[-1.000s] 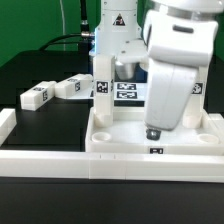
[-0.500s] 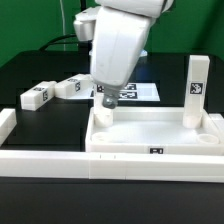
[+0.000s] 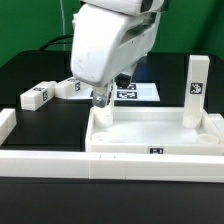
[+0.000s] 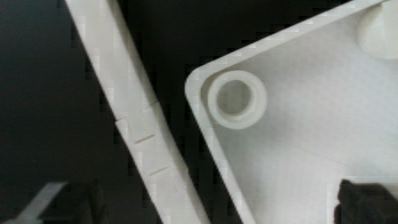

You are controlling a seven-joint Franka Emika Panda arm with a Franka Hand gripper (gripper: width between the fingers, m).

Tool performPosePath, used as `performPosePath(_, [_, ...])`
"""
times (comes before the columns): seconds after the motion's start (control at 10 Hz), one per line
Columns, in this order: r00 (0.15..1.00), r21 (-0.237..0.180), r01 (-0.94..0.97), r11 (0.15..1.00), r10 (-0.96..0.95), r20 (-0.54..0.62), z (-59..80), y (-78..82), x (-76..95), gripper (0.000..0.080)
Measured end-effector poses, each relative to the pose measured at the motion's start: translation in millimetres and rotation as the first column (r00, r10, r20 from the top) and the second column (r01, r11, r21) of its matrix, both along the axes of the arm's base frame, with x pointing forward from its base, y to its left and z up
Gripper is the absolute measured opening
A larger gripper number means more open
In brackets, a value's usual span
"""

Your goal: Assemble desk

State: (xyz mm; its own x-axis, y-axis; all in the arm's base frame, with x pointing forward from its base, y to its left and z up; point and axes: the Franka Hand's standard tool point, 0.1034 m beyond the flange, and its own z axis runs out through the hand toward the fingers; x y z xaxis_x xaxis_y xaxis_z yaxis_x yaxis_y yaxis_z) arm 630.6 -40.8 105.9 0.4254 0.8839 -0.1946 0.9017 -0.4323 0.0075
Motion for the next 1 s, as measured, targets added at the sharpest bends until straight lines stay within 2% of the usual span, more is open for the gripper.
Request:
performPosePath(0.1, [0.989, 0.002, 0.145, 0.989, -0.145, -0.022, -0.9, -9.8, -9.1, 0.0649])
performPosePath(0.2, [0.972, -0.007, 0.222, 0.975, -0.222, -0.077, 9.1, -22.7, -15.7, 0.0649])
performPosePath(0.3, [0.942, 0.008, 0.323, 0.946, -0.321, -0.095, 14.0, -35.6, -20.6, 0.0649])
performPosePath(0.4, [0.891, 0.012, 0.44, 0.898, -0.435, -0.132, 17.4, -61.4, -37.7, 0.0649])
performPosePath(0.5, [0.838, -0.016, 0.524, 0.852, -0.518, -0.173, 16.0, -85.8, -56.2, 0.0649])
performPosePath(0.6, [0.821, -0.019, 0.556, 0.831, -0.552, -0.147, 10.3, -90.0, -55.6, 0.0649])
performPosePath(0.7, [0.811, -0.024, 0.571, 0.82, -0.568, -0.14, 11.1, -85.9, -54.0, 0.0649])
performPosePath(0.9, [0.811, -0.024, 0.571, 0.821, -0.568, -0.142, 10.4, -88.5, -54.8, 0.0649])
performPosePath(1.0, [0.779, -0.043, 0.6, 0.799, -0.596, -0.195, 9.8, -95.3, -65.0, 0.0649])
